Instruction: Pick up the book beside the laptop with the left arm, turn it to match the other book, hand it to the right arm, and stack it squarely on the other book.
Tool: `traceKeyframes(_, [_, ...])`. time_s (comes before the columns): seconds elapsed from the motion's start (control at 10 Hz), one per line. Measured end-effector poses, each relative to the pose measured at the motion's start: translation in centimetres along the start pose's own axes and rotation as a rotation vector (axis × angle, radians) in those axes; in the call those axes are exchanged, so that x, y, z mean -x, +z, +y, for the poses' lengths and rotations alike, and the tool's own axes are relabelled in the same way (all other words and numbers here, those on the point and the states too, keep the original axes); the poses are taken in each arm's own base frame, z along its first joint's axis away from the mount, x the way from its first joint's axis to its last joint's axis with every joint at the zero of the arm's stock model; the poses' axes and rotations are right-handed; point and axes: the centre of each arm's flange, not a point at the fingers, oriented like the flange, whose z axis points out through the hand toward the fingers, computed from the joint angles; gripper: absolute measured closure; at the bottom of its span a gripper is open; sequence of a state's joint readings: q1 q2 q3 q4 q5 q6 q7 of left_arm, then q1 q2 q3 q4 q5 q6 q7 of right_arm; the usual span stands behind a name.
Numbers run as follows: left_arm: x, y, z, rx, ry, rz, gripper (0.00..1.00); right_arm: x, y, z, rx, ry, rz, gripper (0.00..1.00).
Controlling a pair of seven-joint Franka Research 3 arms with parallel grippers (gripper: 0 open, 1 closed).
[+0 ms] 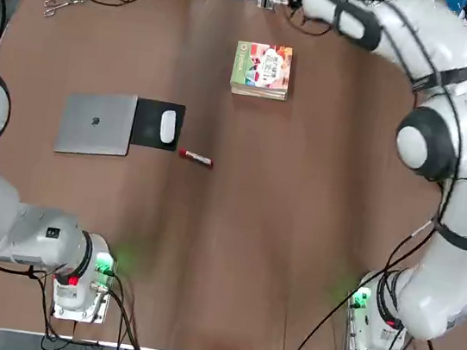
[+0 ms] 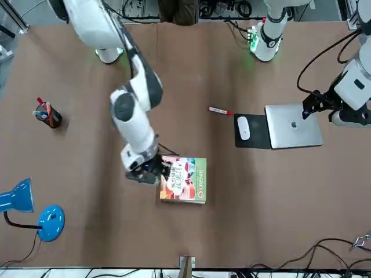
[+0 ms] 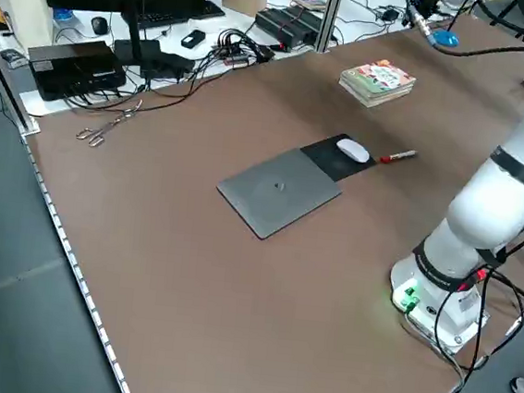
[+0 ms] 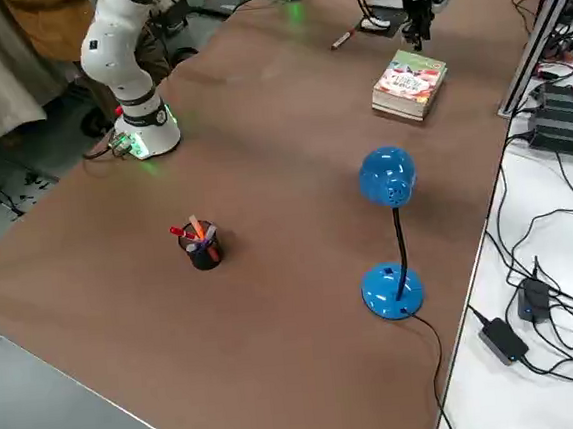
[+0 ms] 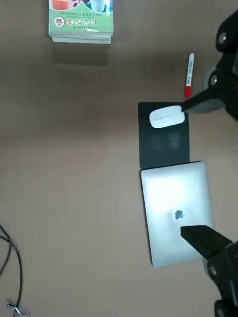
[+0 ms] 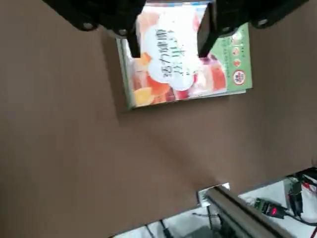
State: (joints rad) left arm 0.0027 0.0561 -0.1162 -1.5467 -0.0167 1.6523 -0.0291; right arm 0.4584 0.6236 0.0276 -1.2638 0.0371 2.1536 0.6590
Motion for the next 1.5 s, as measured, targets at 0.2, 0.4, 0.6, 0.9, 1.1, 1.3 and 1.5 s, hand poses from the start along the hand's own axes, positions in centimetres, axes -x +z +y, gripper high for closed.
traceKeyframes(0.2, [0.0, 0.0, 0.0, 0.0, 0.0, 0.0, 0.0, -3.7, -4.7, 6.5, 0.051, -0.073, -0.043, 0.08])
traceKeyframes(0.4, [0.0, 0.0, 0.0, 0.0, 0.0, 0.0, 0.0, -6.8, -9.8, 13.7, 0.079, -0.12, -0.06, 0.0])
traceKeyframes(0.6, [0.0, 0.0, 0.0, 0.0, 0.0, -0.001, 0.0, -7.4, -16.0, 18.8, 0.099, -0.16, -0.079, 0.0])
traceKeyframes(0.9, [-0.1, 0.1, 0.0, 0.0, 0.0, -0.002, 0.0, -5.9, -24.5, 23.9, 0.121, -0.179, -0.111, 0.0])
traceKeyframes(1.1, [-0.1, 0.1, 0.0, 0.0, 0.0, -0.002, 0.0, -4.5, -28.7, 26.9, 0.147, -0.148, -0.129, 0.0])
traceKeyframes(1.3, [-0.1, 0.1, 0.0, 0.0, 0.0, -0.002, 0.0, -3.6, -30.7, 28.2, 0.171, -0.132, -0.122, 0.0])
traceKeyframes(1.5, [-0.1, 0.1, 0.0, 0.0, 0.0, -0.002, 0.0, -4.0, -30.8, 30.2, 0.178, -0.141, -0.128, 0.0])
